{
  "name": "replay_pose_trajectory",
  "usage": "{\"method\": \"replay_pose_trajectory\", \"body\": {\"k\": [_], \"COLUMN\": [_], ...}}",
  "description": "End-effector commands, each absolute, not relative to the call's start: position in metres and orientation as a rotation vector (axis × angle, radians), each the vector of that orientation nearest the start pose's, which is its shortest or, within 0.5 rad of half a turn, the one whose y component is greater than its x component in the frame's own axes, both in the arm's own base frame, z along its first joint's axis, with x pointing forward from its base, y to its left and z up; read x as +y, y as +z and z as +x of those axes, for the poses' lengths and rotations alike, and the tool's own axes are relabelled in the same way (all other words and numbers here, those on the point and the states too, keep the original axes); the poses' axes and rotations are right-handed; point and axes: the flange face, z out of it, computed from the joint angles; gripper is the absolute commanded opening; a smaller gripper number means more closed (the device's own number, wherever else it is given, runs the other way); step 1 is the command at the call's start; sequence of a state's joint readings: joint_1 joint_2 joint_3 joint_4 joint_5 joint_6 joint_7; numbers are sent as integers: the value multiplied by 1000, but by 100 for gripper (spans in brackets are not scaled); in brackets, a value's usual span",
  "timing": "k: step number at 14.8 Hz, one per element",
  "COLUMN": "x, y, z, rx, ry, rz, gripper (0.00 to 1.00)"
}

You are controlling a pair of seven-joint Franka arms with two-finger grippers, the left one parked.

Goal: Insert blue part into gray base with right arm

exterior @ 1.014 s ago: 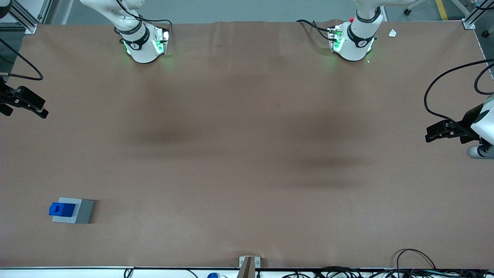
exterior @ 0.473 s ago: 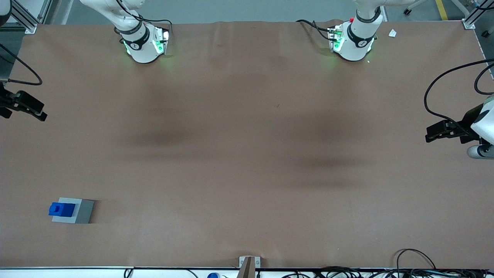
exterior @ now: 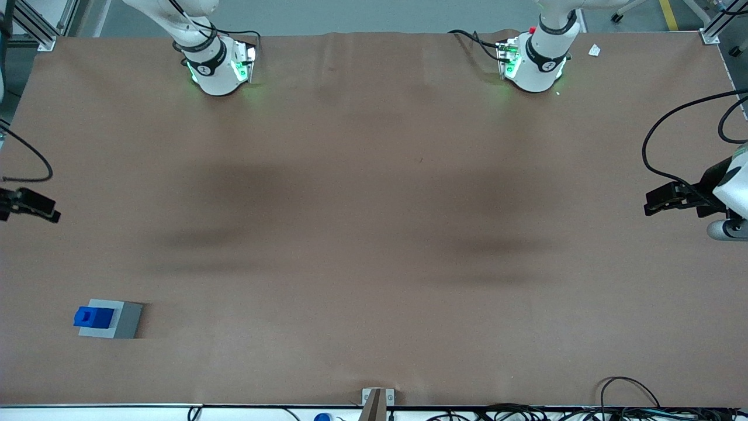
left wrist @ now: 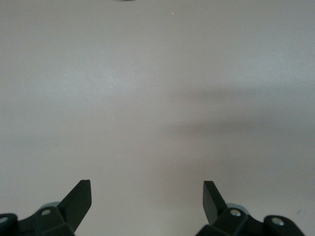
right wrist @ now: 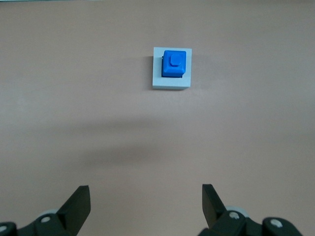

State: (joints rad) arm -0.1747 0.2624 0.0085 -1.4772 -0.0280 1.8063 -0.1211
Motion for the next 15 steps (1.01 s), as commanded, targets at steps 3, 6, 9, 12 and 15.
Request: {"method": "replay_pose_trajectory", "body": {"k": [3, 6, 9, 12, 15], "x": [-126, -141, -162, -164, -158], "y": [434, 387, 352, 335, 318], "z": [700, 727, 740, 751, 762], "rx": [42, 106, 153, 234, 266], "ry": [-173, -148, -134, -140, -208], "rz": [-3175, -3168, -3163, -3154, -3149], "gripper": [100, 100, 100, 100, 100]}}
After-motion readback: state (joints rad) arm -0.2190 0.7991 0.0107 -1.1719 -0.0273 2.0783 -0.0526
